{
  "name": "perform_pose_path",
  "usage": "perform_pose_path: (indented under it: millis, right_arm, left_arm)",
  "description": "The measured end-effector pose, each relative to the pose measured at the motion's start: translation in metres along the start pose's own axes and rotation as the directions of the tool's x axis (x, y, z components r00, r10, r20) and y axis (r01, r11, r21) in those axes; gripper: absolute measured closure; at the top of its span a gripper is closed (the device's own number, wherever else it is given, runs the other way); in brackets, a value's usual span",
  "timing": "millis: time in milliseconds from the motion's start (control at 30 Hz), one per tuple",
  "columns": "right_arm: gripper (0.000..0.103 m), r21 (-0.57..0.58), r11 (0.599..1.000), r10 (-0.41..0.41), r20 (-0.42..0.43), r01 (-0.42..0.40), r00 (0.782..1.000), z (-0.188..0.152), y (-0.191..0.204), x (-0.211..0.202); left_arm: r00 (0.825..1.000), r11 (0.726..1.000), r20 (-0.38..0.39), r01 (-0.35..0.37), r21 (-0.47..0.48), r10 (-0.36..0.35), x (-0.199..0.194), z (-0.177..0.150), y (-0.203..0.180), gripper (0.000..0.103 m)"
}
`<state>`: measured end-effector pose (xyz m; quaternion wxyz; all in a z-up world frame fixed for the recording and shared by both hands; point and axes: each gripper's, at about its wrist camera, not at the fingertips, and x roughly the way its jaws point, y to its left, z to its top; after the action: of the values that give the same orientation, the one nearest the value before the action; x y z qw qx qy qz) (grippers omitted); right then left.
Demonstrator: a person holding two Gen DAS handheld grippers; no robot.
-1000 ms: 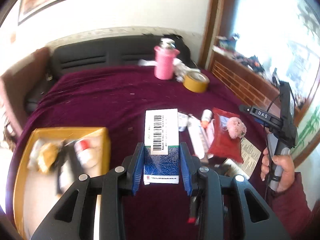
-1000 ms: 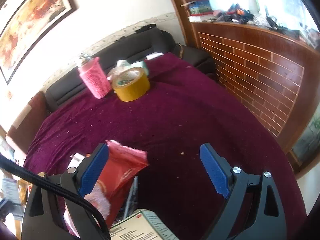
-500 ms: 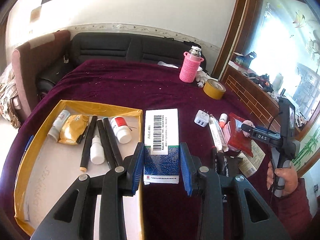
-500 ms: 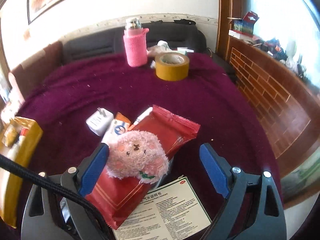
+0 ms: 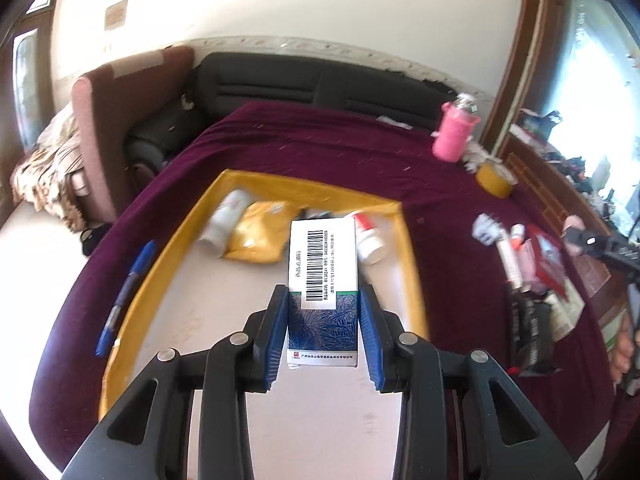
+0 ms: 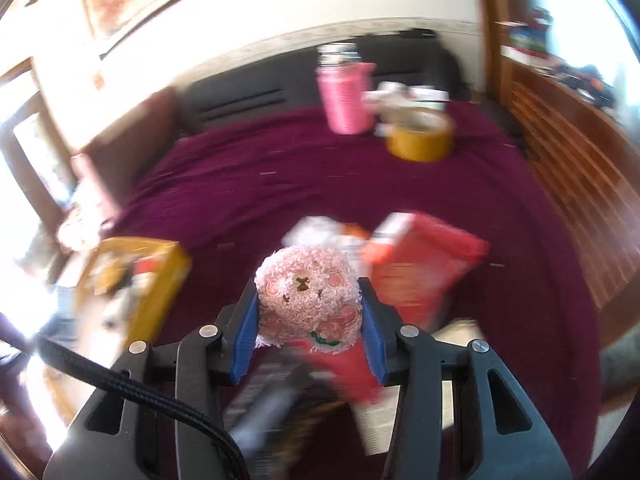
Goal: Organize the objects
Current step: 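Carry the medicine box toward the tray while the right gripper grasps the pink plush toy, then lower the medicine box and plush toy into the tray and open both grippers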
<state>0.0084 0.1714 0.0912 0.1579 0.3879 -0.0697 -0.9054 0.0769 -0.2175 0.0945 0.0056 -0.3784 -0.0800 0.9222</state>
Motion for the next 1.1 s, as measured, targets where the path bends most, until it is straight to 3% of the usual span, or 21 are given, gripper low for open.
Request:
perform_pose_path:
  millis: [167,433,567,767,867,967,1100]
  right_arm:
    - [0.059,-0.059,0.98,0.181,-0.119,-0.189,0.976,-0.008,0.08,0.036]
    - [0.059,-0.179,0.944,0.229,-0.252,-0.277,0.94,-0.037,0.171,0.083]
    - [0.058,-0.234,0.93,0.207,-0.303,-0.283,0.93,-0.05,0.205,0.105]
    - [0.054,-0.293,0.919,0.153,-0.347,-0.262,0.925,-0.069,0.234,0.133]
    - [0.053,-0.31,0.921,0.128,-0.336,-0.238,0.933,-0.074,0.238,0.133]
    - [0.043,-0.275,0.929,0.164,-0.294,-0.248,0.942,-0.072,0.23,0.121]
    - [0.039,-0.2,0.95,0.192,-0.228,-0.238,0.955,-0.07,0.214,0.103]
  left_arm:
    - [0.997,0.999,-0.07,-0.045,0.014,0.046,0.018,-0.005,0.02,0.073]
    - [0.979,0.997,-0.188,-0.081,-0.005,0.079,0.059,-0.001,0.044,0.074]
    - [0.98,0.996,-0.184,-0.084,-0.039,0.076,0.063,0.005,0.052,0.074]
    - [0.991,0.988,-0.125,-0.069,-0.14,0.052,0.038,0.004,0.076,0.072]
    - [0.996,0.977,-0.089,-0.043,-0.211,0.024,0.022,0.002,0.089,0.063]
    - [1.0,0.964,-0.028,-0.015,-0.267,0.007,0.005,-0.002,0.096,0.05]
    - [0.999,0.93,0.027,0.045,-0.364,-0.037,-0.008,-0.011,0.097,0.05]
